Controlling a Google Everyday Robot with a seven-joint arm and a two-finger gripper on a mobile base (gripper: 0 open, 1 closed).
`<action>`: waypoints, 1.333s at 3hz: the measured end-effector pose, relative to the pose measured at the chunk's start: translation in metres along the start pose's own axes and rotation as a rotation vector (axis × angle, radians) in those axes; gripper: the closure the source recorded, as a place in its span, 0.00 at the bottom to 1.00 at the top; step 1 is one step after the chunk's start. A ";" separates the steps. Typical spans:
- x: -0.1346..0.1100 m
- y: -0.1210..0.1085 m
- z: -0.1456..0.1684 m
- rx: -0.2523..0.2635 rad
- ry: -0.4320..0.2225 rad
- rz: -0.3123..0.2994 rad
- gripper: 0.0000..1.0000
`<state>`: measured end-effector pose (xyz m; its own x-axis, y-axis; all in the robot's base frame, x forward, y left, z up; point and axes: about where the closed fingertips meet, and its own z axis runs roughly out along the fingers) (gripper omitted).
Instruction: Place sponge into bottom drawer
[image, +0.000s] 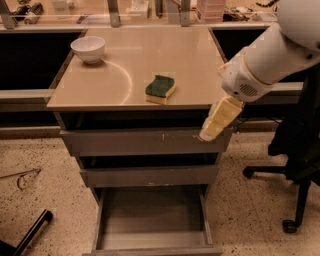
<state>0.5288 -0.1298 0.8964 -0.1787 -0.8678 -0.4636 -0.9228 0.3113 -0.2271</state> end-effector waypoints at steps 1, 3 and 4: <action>-0.015 -0.028 0.024 0.055 -0.101 0.048 0.00; -0.028 -0.040 0.040 0.056 -0.133 0.032 0.00; -0.052 -0.061 0.067 0.030 -0.194 0.018 0.00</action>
Offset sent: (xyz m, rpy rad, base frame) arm 0.0267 0.0107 -0.0082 0.0778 -0.0342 -0.0319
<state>0.6175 -0.0778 0.8769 -0.1231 -0.7722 -0.6233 -0.9088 0.3400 -0.2418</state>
